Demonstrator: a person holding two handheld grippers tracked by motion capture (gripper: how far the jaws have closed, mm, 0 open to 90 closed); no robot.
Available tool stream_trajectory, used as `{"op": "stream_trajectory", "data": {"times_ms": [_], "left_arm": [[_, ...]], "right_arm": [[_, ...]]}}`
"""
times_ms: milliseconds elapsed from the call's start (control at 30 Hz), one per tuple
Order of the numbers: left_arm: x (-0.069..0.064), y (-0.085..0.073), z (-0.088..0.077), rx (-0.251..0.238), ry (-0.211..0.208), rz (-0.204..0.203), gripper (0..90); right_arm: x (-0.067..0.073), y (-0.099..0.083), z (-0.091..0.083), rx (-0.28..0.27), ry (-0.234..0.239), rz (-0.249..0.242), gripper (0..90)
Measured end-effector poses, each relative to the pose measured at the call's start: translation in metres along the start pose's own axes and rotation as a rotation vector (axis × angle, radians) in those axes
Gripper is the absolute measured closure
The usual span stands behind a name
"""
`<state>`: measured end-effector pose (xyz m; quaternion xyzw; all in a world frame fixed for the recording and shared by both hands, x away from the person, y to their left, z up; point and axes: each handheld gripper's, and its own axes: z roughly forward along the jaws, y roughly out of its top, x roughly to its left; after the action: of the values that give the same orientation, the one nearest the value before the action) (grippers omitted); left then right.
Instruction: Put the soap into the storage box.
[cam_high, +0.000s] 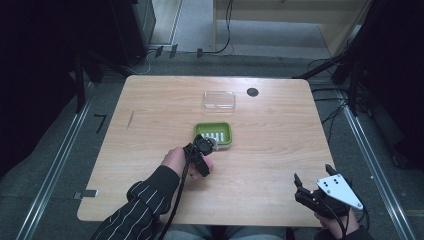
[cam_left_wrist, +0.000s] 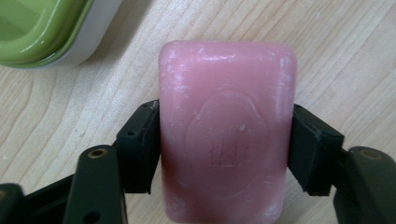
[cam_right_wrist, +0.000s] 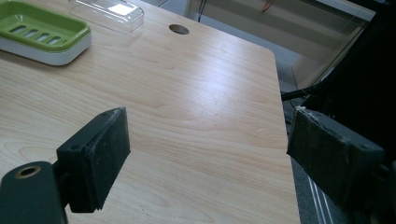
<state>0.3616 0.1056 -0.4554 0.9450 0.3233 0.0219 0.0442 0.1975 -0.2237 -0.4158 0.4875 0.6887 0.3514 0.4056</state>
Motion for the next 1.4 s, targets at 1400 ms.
{"op": "stream_trajectory", "data": {"times_ms": [1400], "left_arm": [[0.0063,-0.0077,-0.0100,0.028,-0.001,0.095,38.1]], "right_arm": [[0.0006,0.0002,0.0004,0.002,0.003,-0.004,13.9]]}}
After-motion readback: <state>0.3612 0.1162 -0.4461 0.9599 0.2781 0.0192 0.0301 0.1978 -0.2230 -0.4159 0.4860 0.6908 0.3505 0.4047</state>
